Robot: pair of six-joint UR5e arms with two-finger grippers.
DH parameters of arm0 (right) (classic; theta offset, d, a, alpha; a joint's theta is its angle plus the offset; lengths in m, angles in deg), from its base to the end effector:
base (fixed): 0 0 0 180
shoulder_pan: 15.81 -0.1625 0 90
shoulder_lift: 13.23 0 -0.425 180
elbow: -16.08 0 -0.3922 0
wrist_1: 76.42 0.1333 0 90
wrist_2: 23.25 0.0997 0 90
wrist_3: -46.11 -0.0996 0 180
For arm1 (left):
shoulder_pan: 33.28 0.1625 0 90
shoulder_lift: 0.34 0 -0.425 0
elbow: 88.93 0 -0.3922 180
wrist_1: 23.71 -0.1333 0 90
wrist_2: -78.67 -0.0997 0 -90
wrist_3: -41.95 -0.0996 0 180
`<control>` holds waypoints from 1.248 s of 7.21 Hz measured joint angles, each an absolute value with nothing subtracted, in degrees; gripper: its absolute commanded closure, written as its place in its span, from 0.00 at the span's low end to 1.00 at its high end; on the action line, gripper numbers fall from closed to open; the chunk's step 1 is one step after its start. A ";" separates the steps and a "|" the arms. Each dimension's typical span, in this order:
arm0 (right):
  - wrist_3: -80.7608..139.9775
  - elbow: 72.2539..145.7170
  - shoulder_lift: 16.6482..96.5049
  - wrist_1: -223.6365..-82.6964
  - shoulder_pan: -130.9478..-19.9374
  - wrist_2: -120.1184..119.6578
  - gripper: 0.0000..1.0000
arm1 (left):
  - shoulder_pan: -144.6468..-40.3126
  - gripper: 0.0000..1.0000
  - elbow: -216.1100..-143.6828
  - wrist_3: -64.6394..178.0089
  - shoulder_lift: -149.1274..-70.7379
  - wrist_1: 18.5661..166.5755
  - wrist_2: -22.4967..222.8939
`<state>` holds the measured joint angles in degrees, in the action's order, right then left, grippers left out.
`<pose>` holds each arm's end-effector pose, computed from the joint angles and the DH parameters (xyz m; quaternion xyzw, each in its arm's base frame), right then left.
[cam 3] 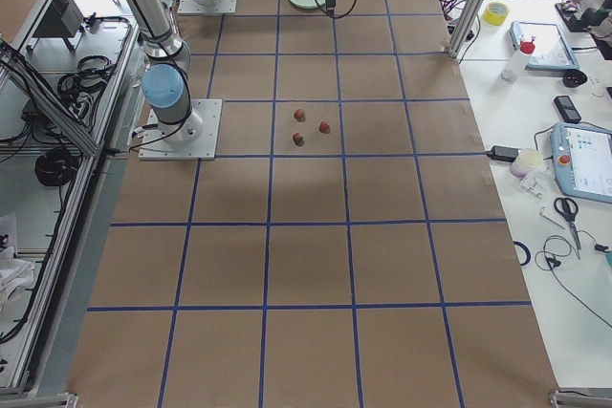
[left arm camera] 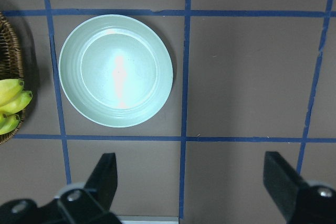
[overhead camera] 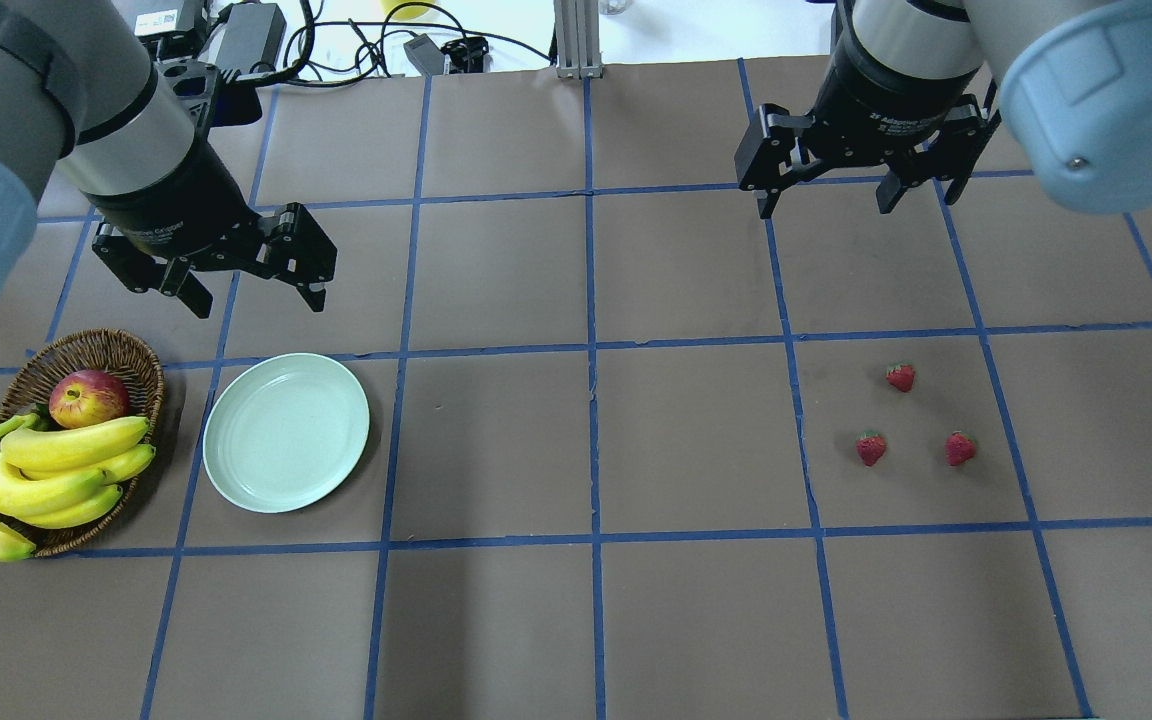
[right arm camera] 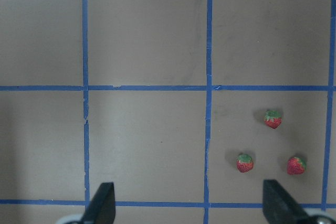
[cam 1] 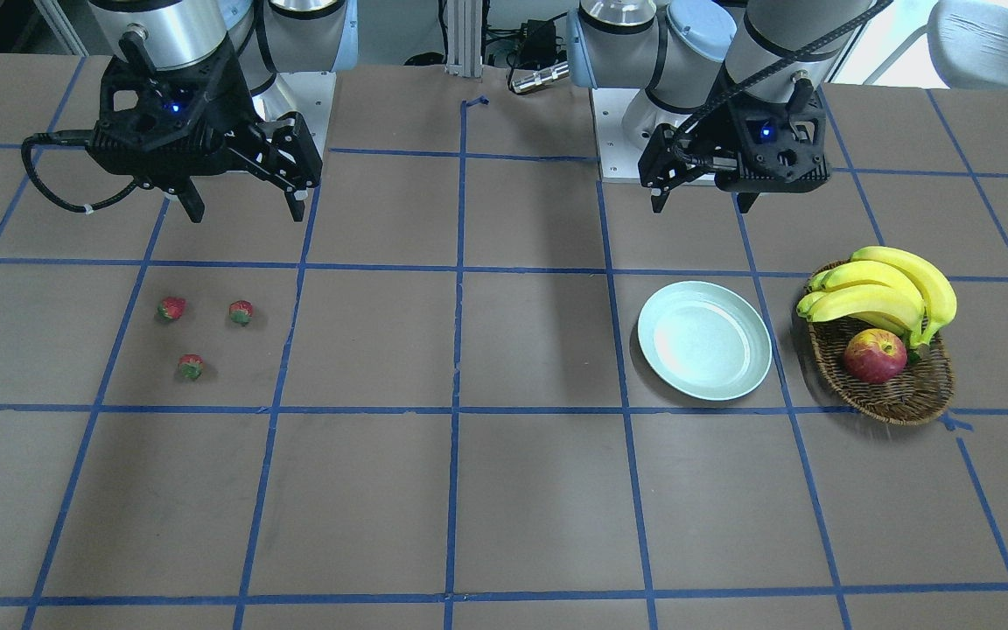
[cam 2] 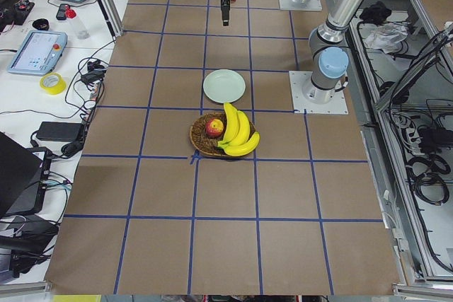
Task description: Collect all strawberries into plate
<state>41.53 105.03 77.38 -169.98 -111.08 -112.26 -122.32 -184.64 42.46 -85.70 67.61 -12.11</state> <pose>0.1800 -0.4814 0.5087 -0.0064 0.9989 -0.0446 0.0125 -0.1243 -0.4554 0.4751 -0.0127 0.9997 0.0209 0.0067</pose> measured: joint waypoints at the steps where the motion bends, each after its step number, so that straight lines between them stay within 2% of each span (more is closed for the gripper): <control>1: 41.50 105.00 77.38 -169.97 -111.08 -112.26 0.00 | -122.31 0.00 -184.64 42.37 -85.71 67.63 -12.11; 5: 41.54 106.06 75.50 -169.58 -108.94 -112.27 0.01 | -122.26 0.00 -184.64 42.14 -85.68 67.65 -12.08; 7: 42.89 106.66 72.75 -169.97 -104.56 -112.08 0.10 | -122.24 0.00 -184.64 42.11 -85.68 67.67 -12.12; 9: 46.38 111.74 70.59 -174.92 -99.83 -112.03 0.14 | -122.23 0.00 -184.64 42.05 -85.68 67.72 -12.18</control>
<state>46.38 111.74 70.59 -174.92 -99.83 -112.03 -122.23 -184.64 42.05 -85.68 67.72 -12.18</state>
